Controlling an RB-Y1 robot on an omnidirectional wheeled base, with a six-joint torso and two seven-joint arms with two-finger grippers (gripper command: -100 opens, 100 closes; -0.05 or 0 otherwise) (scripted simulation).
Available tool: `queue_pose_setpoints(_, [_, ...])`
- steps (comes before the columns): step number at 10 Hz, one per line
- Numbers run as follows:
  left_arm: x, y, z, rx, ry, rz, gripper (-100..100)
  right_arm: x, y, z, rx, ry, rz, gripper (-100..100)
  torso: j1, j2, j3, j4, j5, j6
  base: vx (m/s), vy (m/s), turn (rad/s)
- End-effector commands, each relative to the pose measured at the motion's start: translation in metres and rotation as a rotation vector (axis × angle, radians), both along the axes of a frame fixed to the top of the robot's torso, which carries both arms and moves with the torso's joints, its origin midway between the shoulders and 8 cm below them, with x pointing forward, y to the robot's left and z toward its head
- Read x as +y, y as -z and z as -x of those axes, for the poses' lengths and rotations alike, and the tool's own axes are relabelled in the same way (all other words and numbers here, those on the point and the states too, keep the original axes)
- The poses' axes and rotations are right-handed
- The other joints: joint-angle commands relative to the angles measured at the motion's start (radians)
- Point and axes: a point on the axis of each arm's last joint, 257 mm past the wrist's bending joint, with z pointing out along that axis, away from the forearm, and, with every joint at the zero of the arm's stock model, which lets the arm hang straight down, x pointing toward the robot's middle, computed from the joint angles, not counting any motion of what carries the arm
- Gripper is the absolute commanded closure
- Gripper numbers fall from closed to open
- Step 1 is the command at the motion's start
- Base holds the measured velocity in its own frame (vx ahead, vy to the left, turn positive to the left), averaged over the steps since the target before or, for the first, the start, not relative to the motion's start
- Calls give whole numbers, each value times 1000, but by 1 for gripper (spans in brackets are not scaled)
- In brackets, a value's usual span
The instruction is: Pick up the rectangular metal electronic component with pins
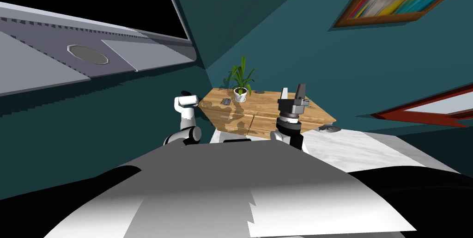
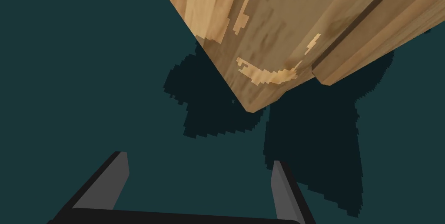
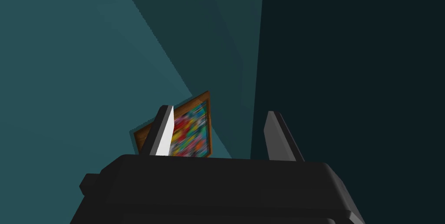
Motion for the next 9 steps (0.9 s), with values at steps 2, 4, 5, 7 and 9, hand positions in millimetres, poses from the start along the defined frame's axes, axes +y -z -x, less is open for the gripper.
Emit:
queue_pose_setpoints(2, [-3,19,6,71,-16,43,-100,0,0,0,0,0,0,0,0,0,0,0,0,0,18,-7,-14])
queue_pose_setpoints(4, [-9,33,11,138,-35,97,-100,0,0,0,0,0,0,0,0,1,0,0,0,0,22,-7,-65])
queue_pose_setpoints(5, [-13,30,10,157,-48,133,-100,0,0,0,0,0,0,0,0,0,0,0,0,0,37,-5,-74])
queue_pose_setpoints(7, [-23,42,14,219,-60,184,-100,0,0,0,0,0,0,0,1,0,0,0,0,-1,34,-3,-63])
queue_pose_setpoints(9, [-34,51,20,281,-69,233,-100,0,0,0,0,0,0,0,0,0,0,0,0,0,36,-5,-70])
